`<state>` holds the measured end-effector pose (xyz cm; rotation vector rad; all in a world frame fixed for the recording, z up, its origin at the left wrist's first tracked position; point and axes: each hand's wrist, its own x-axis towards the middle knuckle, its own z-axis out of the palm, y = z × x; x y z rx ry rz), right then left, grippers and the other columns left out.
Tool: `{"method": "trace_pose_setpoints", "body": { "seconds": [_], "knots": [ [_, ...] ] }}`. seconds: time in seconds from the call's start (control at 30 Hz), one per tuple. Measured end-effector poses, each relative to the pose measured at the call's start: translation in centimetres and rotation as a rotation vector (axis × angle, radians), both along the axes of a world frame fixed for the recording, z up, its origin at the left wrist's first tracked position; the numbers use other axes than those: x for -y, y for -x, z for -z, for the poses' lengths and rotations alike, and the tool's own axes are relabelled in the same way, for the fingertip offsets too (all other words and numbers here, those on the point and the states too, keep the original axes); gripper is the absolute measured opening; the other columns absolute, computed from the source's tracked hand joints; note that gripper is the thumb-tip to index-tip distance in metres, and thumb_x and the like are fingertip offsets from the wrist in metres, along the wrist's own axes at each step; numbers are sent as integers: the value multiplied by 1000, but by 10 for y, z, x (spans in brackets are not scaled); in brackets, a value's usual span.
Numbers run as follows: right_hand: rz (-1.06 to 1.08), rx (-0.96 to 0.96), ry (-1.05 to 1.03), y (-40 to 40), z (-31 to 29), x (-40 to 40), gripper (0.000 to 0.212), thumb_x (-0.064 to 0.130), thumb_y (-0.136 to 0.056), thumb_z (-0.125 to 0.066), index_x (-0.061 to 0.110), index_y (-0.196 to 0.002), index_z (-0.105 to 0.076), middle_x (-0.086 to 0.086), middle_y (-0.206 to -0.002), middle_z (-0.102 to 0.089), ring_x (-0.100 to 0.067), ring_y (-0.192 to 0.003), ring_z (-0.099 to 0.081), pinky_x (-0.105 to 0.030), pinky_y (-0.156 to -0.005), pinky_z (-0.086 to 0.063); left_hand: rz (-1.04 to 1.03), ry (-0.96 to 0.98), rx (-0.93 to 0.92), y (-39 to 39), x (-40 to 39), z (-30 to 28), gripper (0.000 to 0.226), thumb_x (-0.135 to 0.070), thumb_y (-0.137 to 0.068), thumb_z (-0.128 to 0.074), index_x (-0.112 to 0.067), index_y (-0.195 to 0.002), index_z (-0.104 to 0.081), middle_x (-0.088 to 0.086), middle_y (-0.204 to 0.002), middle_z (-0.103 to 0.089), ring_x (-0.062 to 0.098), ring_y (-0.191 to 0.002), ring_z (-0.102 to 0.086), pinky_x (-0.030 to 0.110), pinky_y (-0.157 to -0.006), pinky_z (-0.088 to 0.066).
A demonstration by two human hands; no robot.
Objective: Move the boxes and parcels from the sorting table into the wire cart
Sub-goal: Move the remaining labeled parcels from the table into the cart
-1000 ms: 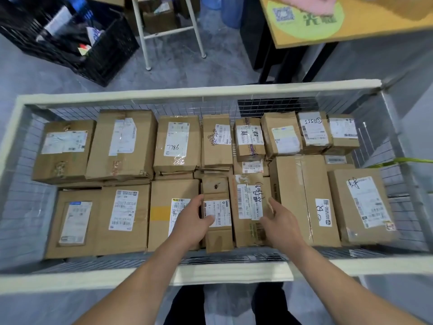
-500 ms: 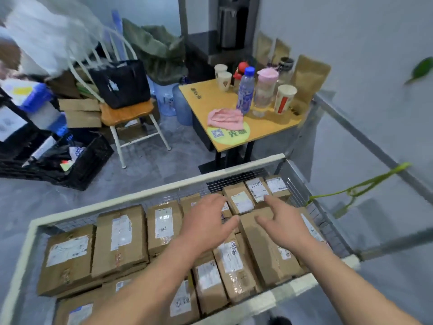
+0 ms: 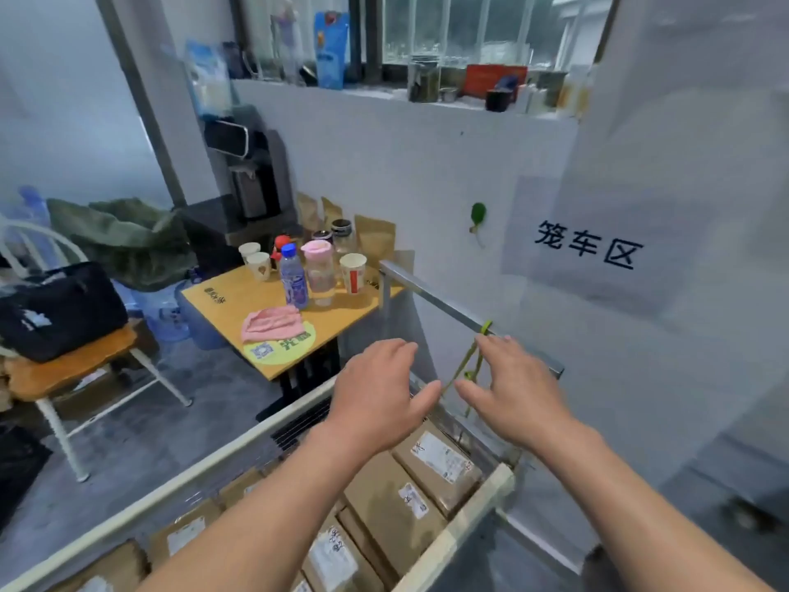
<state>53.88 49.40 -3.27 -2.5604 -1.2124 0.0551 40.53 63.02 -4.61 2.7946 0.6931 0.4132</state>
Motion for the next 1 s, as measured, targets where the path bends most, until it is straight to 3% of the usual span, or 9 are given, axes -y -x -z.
{"method": "trace_pose_setpoints", "body": {
  "seconds": [0.2, 0.5, 0.8, 1.0],
  "knots": [
    [123, -39, 137, -36, -14, 91, 49, 60, -91, -54, 25, -125, -58, -3, -126, -65, -28, -119, -58, -38, -90, -47, 119, -20, -113, -53, 78, -9, 69, -67, -95, -42, -20, -146, -46, -2, -149, -48, 18, -139, -41, 40, -110, -40],
    [280, -139, 235, -85, -5, 214, 60, 61, -89, -56, 26, -137, -53, -1, -140, -60, -29, -128, -55, -40, -98, -49, 263, -56, -298, -121, 182, -5, 68, -68, -93, -43, -21, -143, -46, 1, -143, -49, 25, -134, -45, 42, -102, -45],
    [405, -216, 263, -115, 1, 314, 60, 63, -84, -57, 31, -135, -55, 3, -136, -62, -22, -124, -57, -37, -94, -49, 414, -53, -418, -178, 269, 2, 74, -66, -94, -45, -19, -150, -38, 6, -154, -41, 27, -141, -39, 44, -109, -40],
    [532, -262, 278, -131, 8, 369, 66, 60, -88, -57, 27, -144, -49, 1, -146, -56, -23, -133, -52, -37, -101, -48, 533, -67, -486, -218, 313, 16, 81, -71, -92, -44, -21, -154, -32, 6, -158, -37, 28, -143, -36, 47, -113, -36]
  ]
}}
